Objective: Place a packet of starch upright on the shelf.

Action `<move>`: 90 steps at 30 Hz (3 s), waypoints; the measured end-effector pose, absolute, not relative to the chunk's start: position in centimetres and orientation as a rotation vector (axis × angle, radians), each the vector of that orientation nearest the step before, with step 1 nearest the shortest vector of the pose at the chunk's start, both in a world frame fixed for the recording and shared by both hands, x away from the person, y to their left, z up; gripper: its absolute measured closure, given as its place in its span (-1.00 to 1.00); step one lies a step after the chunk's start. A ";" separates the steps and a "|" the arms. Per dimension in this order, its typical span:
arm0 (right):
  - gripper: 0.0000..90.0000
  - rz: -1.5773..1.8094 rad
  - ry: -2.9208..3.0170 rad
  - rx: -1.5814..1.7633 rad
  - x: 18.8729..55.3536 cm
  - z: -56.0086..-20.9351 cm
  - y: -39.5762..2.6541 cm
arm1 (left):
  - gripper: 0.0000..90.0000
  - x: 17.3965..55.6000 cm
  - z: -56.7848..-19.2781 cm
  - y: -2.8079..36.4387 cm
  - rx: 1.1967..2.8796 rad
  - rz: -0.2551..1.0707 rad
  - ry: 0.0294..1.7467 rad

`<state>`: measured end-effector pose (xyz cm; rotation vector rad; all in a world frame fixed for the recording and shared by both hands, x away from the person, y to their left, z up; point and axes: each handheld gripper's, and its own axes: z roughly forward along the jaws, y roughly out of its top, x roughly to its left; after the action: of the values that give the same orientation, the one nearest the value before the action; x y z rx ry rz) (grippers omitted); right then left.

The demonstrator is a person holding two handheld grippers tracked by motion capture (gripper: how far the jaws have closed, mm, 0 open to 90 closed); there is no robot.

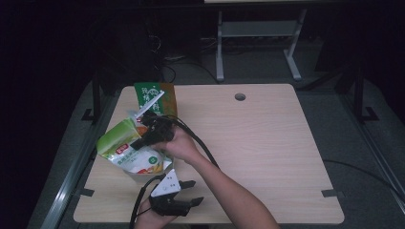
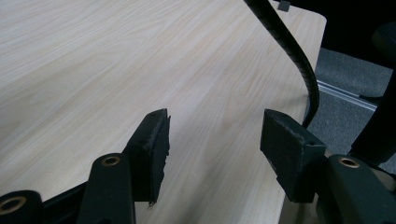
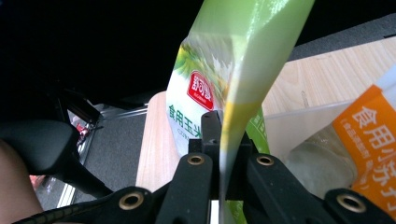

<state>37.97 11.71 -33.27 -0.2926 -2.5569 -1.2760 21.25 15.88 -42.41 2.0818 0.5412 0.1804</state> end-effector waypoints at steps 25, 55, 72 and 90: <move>0.90 -1.216 -2.630 -0.291 37.6 -35.3 10.6 | -0.07 21.3 -42.6 16.0 2.069 0.184 0.566; 0.94 -1.179 -2.590 -0.356 37.4 -37.8 7.7 | -0.11 21.7 -42.8 16.0 2.086 0.186 0.572; 0.58 -1.223 -2.585 -0.378 37.3 -36.9 6.4 | -0.15 21.8 -42.8 16.1 2.076 0.193 0.594; 0.28 -1.259 -2.614 -0.418 37.6 -36.2 2.6 | -0.17 22.3 -43.0 16.3 2.077 0.192 0.612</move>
<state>37.65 2.57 -36.15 -0.4179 -2.6142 -1.2594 22.33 16.27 -42.96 2.0774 0.6124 0.1920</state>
